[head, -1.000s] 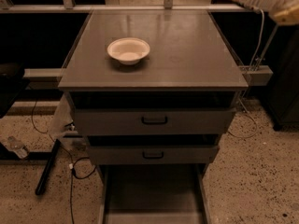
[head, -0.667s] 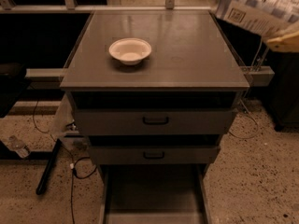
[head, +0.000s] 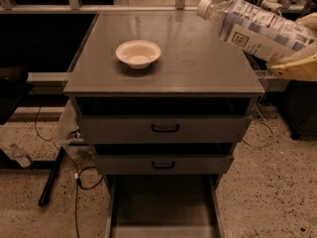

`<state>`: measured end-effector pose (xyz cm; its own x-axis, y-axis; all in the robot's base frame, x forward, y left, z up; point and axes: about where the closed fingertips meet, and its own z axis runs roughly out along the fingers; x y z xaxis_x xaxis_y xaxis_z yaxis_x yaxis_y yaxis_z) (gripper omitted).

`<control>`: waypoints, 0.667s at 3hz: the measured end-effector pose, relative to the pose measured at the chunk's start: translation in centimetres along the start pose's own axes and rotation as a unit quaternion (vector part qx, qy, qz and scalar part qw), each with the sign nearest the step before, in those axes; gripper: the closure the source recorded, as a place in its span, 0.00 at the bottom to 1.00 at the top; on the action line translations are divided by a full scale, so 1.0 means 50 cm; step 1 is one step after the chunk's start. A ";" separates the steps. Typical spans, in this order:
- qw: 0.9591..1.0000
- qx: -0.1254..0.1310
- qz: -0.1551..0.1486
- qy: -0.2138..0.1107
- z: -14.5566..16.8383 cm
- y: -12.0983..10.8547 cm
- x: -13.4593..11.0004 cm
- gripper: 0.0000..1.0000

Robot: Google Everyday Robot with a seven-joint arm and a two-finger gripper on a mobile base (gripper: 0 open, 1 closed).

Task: Place blue plastic bottle into bottom drawer

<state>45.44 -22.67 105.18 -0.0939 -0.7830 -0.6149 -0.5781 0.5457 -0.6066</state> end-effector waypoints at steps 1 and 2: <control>1.000 -0.005 -0.005 0.000 0.020 0.012 -0.009 1.00; 1.000 -0.020 -0.015 -0.006 0.060 0.089 -0.010 1.00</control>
Offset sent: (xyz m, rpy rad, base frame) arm -0.0230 0.0739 -0.2098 -0.0059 0.2288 0.1152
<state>45.34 -18.95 101.24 -0.0661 -0.7956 -0.6022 -0.6124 0.5088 -0.6051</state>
